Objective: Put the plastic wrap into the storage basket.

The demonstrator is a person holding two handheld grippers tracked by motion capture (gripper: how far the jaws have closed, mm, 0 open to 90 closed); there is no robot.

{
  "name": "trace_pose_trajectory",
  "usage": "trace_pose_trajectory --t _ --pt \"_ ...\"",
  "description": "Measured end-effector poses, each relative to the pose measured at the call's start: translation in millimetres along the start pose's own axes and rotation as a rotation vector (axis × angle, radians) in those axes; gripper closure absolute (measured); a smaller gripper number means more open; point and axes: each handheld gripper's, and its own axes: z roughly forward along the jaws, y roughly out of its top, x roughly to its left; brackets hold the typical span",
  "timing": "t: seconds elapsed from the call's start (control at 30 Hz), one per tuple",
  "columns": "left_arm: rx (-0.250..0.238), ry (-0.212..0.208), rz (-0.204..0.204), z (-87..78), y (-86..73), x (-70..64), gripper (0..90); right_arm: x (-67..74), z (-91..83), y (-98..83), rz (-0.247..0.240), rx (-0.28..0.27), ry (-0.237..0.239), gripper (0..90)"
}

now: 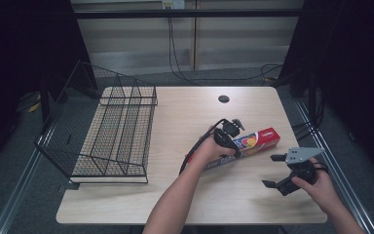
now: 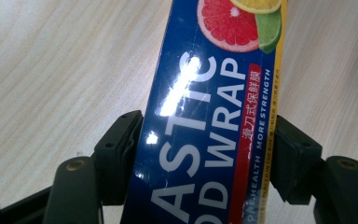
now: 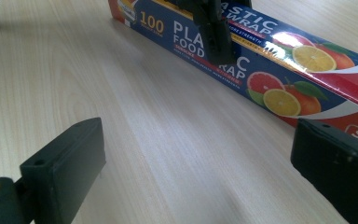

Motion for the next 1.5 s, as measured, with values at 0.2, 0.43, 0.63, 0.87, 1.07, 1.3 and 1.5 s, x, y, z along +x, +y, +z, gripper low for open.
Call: trace_pose_trajectory --t 0.2,0.43,0.63,0.87,1.07,1.3,1.5 --pt "0.017 0.005 -0.01 -4.4 -2.2 -5.9 41.5 0.4 -0.6 -0.2 0.009 -0.004 -0.003 2.7" --pt "0.03 -0.001 -0.053 -23.0 -3.1 -6.7 43.2 -0.9 -2.2 -0.6 0.009 -0.013 0.0 2.7" --pt "0.034 0.01 -0.088 -43.8 -5.3 -2.4 43.6 -1.1 -3.0 -0.4 0.01 -0.015 -0.007 2.7" --pt "0.019 0.028 -0.122 -68.0 -9.3 5.2 43.6 -0.7 -3.1 0.3 0.01 -0.018 -0.003 2.7" --pt "0.017 0.046 -0.156 -83.4 -15.4 12.2 43.5 -1.1 -3.6 0.7 0.011 -0.025 -0.004 2.6" --pt "-0.001 0.068 -0.192 -100.8 -20.5 16.9 43.5 -0.9 -2.9 0.8 0.012 -0.022 -0.008 2.6" --pt "-0.02 0.09 -0.244 -119.7 -23.4 20.1 43.5 -1.5 -4.2 1.1 0.011 -0.029 -0.003 2.6"
